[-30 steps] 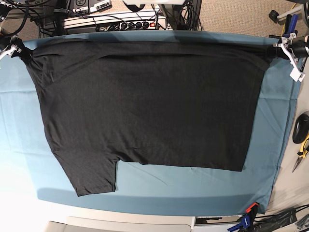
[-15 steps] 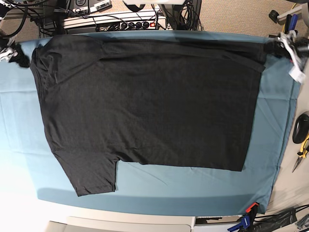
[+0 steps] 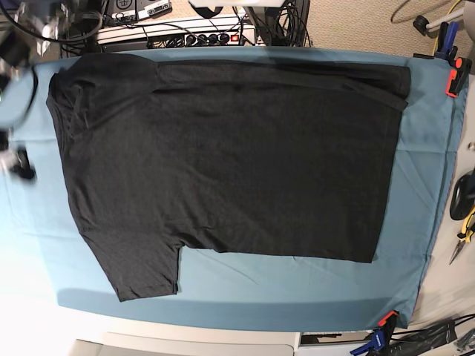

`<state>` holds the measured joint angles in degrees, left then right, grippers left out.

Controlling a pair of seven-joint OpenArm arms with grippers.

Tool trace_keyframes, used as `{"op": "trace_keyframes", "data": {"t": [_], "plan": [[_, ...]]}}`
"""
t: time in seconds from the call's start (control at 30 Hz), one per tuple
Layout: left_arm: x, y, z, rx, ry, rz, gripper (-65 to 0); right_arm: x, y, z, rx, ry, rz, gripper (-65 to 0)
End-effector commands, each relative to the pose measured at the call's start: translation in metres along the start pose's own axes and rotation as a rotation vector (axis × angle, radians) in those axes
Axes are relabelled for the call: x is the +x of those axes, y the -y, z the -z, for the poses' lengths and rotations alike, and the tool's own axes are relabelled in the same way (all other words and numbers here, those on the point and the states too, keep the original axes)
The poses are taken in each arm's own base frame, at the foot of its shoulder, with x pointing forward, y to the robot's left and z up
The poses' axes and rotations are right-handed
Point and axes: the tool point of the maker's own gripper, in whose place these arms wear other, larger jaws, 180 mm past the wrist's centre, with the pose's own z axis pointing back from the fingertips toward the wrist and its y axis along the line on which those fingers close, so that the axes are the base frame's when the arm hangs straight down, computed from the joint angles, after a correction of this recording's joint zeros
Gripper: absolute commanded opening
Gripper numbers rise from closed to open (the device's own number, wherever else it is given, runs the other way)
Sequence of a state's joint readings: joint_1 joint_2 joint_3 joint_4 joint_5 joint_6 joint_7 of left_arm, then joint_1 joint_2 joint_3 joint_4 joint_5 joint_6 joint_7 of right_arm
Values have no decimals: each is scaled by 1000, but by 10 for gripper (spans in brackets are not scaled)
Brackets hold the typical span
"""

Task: Fold the T-shirt properly

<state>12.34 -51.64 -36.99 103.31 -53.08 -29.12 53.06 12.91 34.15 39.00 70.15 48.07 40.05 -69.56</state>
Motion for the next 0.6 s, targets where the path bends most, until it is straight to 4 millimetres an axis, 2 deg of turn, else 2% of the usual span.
{"op": "trace_keyframes", "data": {"t": [0.0, 0.1, 0.2, 0.37, 0.47, 0.57], "plan": [[11, -6, 0, 24, 14, 33, -350, 37, -2, -2, -25, 69, -78, -392], [-8, -1, 16, 28, -61, 46, -350, 62, -2, 26, -148, 46, -168, -392], [-30, 1, 27, 14, -124, 30, -350, 71, 2, 58, -207, 47, -140, -392], [-49, -2, 32, 11, -155, -30, -350, 56, 2, 104, -144, 17, 68, -390], [-52, 2, 34, 1, -154, -42, -350, 55, -3, 119, -96, 29, 183, -367], [-53, 4, 35, -3, -151, -48, -350, 56, -1, 125, -101, 37, 225, -361]]}}
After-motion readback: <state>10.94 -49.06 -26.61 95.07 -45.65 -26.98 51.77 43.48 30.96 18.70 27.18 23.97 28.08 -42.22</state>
